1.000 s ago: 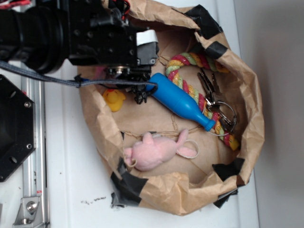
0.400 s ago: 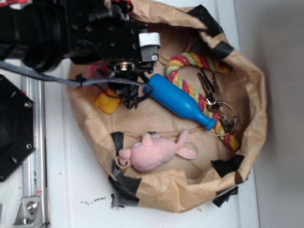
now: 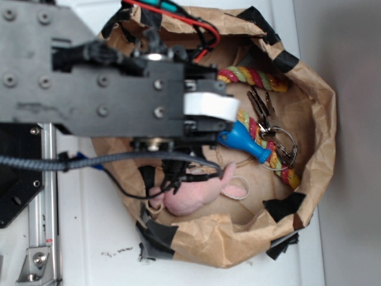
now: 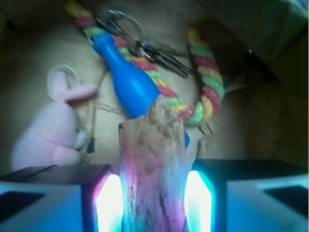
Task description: Grab the wood chip.
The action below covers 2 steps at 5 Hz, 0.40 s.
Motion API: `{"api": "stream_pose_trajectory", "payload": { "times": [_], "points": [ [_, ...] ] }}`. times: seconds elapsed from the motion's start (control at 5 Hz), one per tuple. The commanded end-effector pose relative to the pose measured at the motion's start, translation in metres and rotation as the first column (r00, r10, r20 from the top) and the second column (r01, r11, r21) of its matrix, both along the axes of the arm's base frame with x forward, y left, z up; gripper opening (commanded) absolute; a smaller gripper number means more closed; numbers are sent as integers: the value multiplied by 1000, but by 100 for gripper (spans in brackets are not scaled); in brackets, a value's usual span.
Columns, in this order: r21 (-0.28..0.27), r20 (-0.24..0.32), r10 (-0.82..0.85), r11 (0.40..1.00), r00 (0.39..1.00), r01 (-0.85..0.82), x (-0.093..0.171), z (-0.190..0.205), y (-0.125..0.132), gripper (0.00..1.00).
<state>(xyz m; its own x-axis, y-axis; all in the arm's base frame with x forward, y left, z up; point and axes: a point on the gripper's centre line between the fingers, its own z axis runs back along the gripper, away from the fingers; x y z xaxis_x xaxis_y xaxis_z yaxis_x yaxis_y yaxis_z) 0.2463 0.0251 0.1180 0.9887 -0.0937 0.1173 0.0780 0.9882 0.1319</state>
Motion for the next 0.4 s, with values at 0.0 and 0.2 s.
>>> {"api": "stream_pose_trajectory", "payload": {
  "times": [0.0, 0.2],
  "points": [
    [-42, 20, -45, 998, 999, 45, 9, 4, 1, 0],
    [-75, -2, -94, 993, 996, 93, 10, 5, 0, 0]
  ]
}}
